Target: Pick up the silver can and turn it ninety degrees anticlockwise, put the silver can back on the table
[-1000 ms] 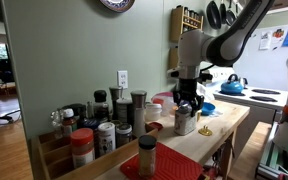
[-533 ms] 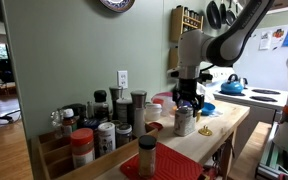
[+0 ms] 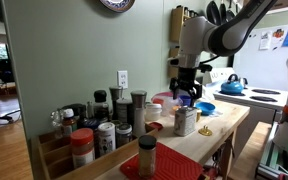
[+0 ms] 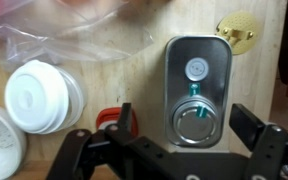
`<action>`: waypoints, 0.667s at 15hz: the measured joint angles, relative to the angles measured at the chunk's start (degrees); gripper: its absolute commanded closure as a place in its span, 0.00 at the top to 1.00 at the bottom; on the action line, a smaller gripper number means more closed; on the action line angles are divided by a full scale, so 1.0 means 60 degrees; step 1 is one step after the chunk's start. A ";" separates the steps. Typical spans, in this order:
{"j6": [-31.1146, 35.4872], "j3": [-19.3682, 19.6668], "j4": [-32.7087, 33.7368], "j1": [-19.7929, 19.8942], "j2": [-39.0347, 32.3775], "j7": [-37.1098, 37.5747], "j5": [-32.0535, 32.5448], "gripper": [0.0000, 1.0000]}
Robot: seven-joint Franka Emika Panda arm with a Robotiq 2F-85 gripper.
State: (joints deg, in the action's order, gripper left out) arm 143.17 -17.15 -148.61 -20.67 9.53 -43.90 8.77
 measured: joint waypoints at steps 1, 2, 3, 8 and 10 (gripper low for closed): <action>-0.0232 0.0008 0.0039 -0.0004 0.0373 0.0000 0.0000 1.00; -0.0581 0.0030 0.0101 -0.0023 0.0781 0.0000 0.0000 1.00; -0.1051 0.0070 0.0214 -0.0056 0.1195 0.0000 -0.0002 1.00; -0.3550 0.0271 0.1015 -0.0246 0.2632 -0.0022 -0.0003 1.00; -0.4300 0.0368 0.1348 -0.0367 0.2841 -0.0079 -0.0074 1.00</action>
State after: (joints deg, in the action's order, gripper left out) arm 117.37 -14.94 -140.52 -22.87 26.58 -44.37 8.32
